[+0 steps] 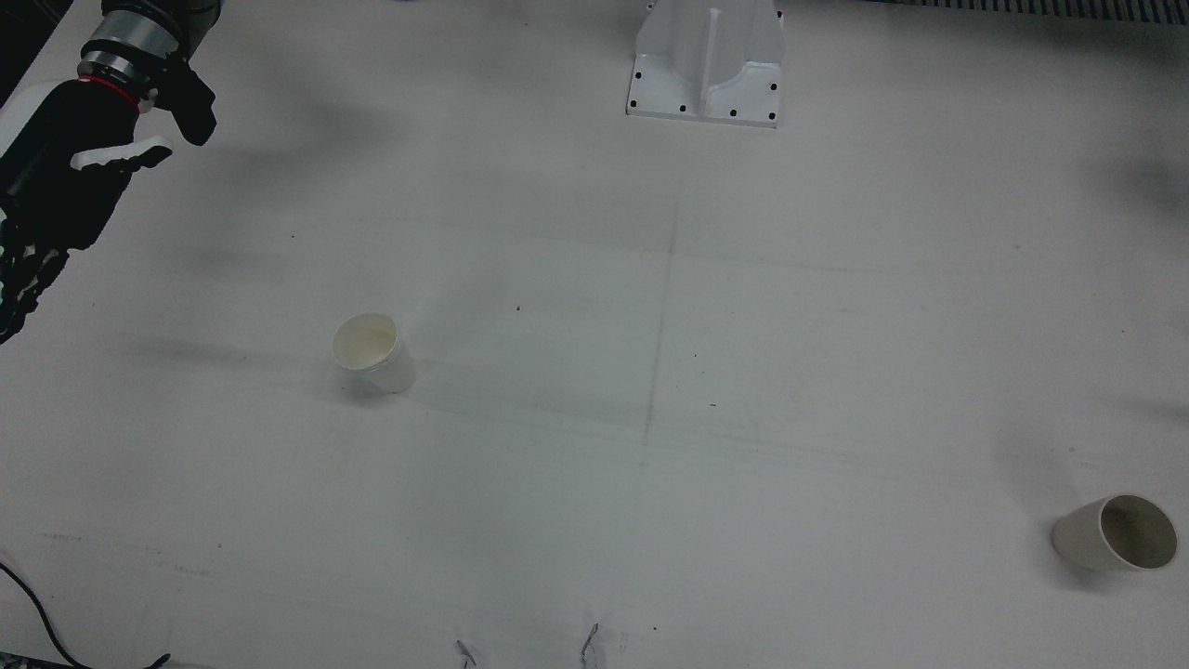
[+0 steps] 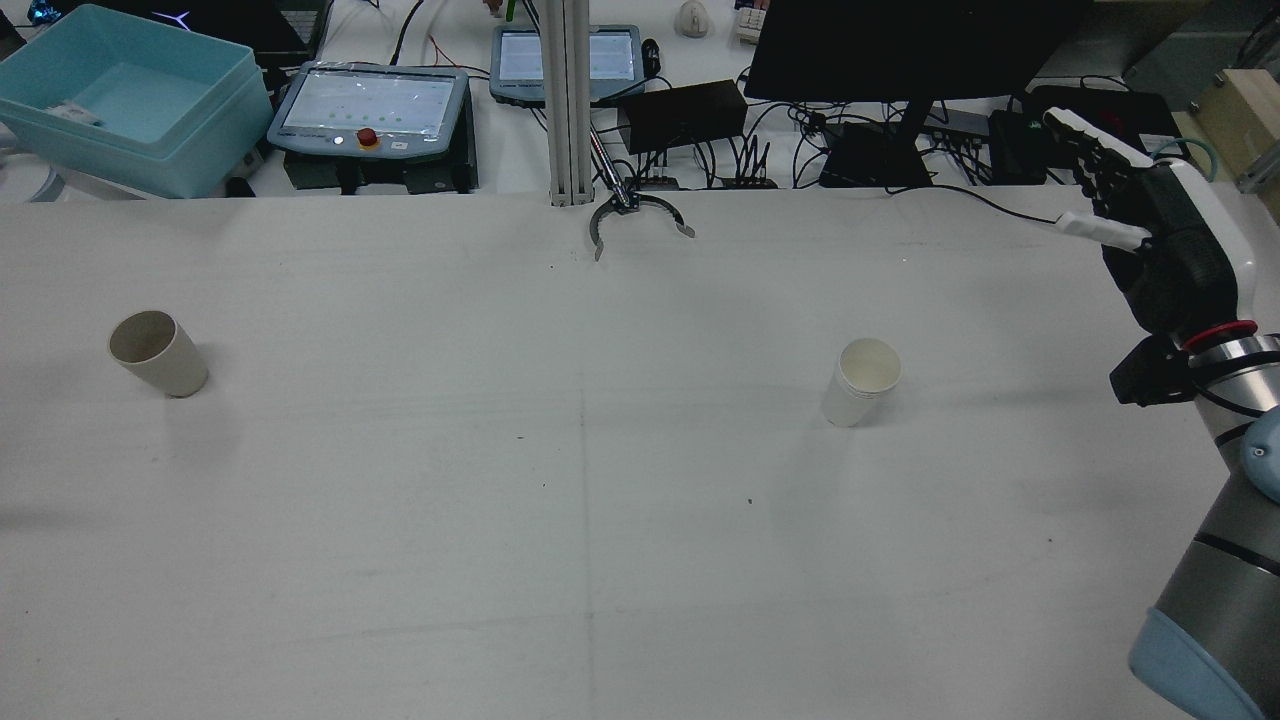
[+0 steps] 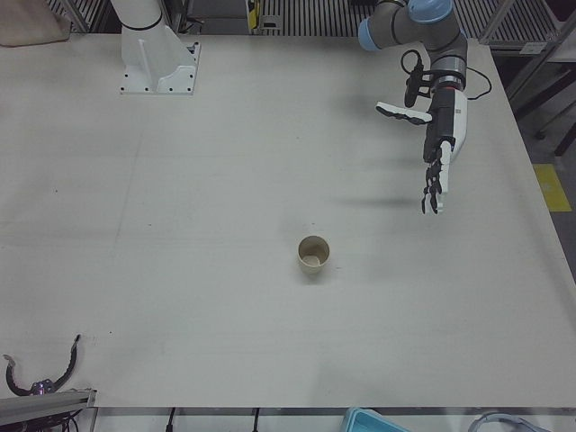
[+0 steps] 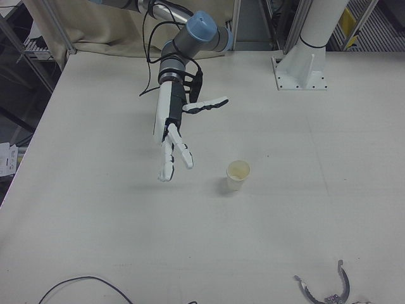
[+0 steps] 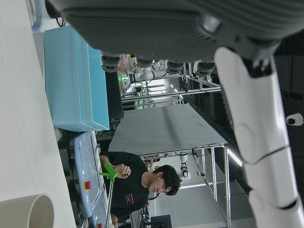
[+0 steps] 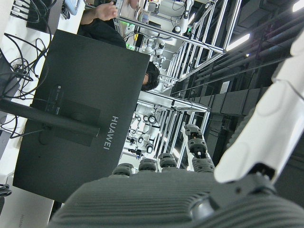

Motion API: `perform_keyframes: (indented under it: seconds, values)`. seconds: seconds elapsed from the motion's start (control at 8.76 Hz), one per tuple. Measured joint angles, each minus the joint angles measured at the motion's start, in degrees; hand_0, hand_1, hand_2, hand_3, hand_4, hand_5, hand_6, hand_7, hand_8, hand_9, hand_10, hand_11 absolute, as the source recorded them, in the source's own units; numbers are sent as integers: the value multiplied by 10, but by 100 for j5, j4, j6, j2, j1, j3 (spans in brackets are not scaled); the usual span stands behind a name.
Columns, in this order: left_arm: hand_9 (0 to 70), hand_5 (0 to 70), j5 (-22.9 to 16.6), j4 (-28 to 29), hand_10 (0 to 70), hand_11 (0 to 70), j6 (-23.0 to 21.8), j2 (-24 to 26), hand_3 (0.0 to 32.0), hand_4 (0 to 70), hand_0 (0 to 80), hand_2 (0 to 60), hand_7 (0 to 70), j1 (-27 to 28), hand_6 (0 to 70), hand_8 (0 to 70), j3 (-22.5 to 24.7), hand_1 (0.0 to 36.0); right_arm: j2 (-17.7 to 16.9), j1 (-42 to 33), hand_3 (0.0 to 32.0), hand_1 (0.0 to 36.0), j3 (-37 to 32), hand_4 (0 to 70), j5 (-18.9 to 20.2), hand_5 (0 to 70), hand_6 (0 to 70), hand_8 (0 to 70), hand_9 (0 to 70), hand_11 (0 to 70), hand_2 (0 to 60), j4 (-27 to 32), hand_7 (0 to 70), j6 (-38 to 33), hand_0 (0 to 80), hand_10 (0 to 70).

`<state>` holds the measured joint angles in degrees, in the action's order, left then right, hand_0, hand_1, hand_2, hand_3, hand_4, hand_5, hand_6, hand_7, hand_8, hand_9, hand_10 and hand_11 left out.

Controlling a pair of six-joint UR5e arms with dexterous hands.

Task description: Pour water

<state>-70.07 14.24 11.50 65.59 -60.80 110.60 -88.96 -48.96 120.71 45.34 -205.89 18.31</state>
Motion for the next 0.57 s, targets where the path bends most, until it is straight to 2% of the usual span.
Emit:
perform_keyframes:
  seconds: [0.11,0.23,0.34,0.57]
  values:
    - [0,0,-3,16,12,38,54,22,238,23,523,0,20,-18,0,0,-37,151,-3,-55,96,77,8,10,1,1,15,9,0,0,0,-2,5,23,454,0]
    - [0,0,-2,22,9,33,146,39,290,3,521,0,5,-20,0,0,-59,148,-30,-141,174,80,14,0,37,0,0,3,0,0,0,-6,0,49,455,0]
    - [0,0,-9,25,7,31,233,123,320,0,519,0,2,-14,0,0,-103,143,-67,-281,208,81,22,0,108,0,0,0,0,0,0,-9,0,103,456,0]
    - [0,0,-74,-23,6,29,302,579,320,0,525,0,2,1,0,0,-371,148,-97,-486,208,77,26,0,219,0,0,0,0,0,0,-9,0,212,446,0]
